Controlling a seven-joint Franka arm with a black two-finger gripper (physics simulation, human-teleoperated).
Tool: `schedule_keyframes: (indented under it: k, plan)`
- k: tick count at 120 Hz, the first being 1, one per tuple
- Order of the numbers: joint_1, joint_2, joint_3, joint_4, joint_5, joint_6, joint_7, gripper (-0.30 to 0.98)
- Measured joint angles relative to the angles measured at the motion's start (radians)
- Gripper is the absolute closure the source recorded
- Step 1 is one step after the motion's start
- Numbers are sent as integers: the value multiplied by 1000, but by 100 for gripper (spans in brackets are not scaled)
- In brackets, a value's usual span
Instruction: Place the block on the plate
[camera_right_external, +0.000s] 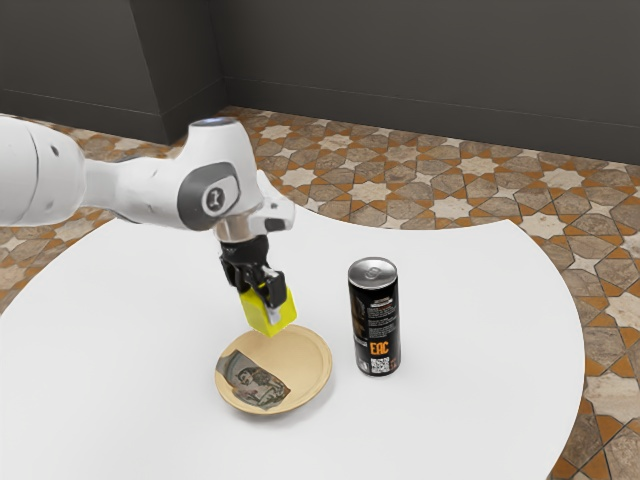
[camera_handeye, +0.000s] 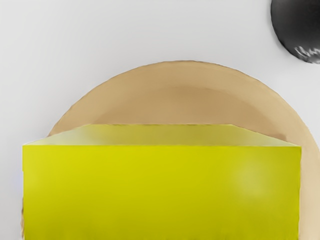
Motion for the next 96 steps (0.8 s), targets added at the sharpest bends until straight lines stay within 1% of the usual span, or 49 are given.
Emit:
schedule_keyframes:
  k: [10,20,58,73,84,92,96]
  plan:
    - [-19,-103,-45,-152,2,36,-29,29]
    - [-31,-130,-59,-213,3,69,-56,29]
    - [-14,-25,-62,-223,2,234,-141,29]
    - [-15,-15,-62,-222,1,266,-166,17]
    - [-15,-17,-62,-223,1,276,-181,11]
    - [-14,-35,-60,-225,3,273,-192,8]
    - [-14,-63,-60,-227,19,261,-200,7]
